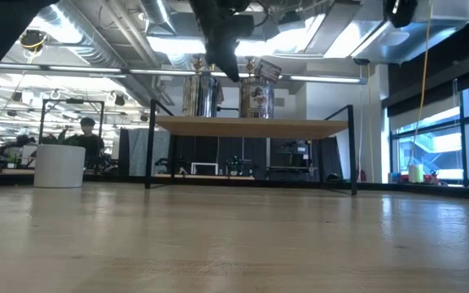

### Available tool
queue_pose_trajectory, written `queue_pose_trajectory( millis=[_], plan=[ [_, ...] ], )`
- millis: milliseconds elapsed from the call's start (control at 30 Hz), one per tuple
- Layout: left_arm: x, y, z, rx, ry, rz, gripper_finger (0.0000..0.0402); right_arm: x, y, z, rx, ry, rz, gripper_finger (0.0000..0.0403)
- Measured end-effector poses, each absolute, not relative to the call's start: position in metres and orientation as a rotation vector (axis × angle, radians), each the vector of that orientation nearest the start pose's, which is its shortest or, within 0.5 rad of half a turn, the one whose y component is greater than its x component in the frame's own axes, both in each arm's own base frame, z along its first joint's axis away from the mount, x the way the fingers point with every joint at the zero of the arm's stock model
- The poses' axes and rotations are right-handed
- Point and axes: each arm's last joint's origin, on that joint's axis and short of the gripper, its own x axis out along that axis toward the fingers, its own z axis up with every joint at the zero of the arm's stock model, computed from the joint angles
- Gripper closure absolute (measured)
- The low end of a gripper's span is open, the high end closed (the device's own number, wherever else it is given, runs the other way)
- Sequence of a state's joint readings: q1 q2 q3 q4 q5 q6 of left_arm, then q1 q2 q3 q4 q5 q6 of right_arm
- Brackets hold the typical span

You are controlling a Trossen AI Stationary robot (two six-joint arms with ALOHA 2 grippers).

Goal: Pick & Place candle stick holders
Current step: Put the top silver scented candle on the shelf aligned with the other silver scented candle

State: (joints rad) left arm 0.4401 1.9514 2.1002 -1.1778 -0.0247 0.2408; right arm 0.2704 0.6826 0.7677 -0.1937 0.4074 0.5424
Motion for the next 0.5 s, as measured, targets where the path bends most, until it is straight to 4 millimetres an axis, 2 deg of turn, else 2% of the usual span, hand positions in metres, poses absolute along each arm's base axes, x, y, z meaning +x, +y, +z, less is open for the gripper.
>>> queue_pose_trajectory(
  millis=[200,400,500],
  plan=[
    [0.362,0.173,0.357,0.017,1.096,0.318,0.04,0.144,0.03,0.341,0.507,0.06,-0.146,0.0402],
    [0.374,0.175,0.341,-0.004,1.123,0.29,0.04,0.144,0.03,0.341,0.507,0.061,-0.143,0.0403],
    [0.378,0.17,0.339,0.002,1.121,0.276,0.04,0.144,0.031,0.341,0.51,0.065,-0.131,0.0403]
  ],
)
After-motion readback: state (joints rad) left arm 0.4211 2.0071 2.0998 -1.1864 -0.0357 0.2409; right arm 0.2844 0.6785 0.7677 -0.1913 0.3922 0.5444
